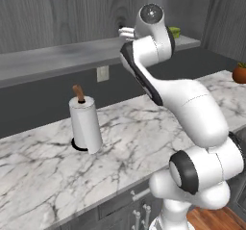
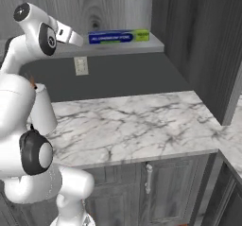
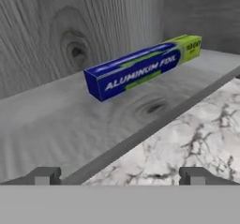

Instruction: Retrieve the tupperware and aluminum foil from the cabinet and place them on the dining counter near the plate with garlic and kebab skewer to prepare for storing leftovers.

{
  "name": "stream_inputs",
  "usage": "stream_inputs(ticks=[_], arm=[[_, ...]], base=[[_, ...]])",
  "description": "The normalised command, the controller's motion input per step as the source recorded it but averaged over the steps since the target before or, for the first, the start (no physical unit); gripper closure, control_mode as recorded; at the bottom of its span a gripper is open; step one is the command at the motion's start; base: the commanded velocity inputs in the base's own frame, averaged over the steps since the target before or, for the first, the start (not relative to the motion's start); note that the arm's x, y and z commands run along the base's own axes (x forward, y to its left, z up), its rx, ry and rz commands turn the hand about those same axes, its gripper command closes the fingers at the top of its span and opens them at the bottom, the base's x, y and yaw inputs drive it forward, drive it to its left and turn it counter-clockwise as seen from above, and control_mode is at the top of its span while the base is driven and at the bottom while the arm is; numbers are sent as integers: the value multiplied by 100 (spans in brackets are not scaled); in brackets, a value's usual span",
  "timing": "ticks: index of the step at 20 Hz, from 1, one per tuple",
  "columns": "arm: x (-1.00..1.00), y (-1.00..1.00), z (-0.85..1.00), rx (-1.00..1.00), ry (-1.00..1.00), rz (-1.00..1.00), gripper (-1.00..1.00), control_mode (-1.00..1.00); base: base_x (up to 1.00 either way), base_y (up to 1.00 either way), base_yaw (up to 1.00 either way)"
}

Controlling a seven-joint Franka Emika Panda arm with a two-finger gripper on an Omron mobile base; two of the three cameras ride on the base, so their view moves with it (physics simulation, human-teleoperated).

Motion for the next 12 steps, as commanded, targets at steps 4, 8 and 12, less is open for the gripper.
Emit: stream_inputs(ticks=[4,8,12], arm=[[70,12,-17,0,0,-9,-100,-100],[72,0,-12,0,0,-13,-100,-100],[78,0,-1,0,0,-14,-100,-100]], base=[[0,0,0],[0,0,0],[0,0,0]])
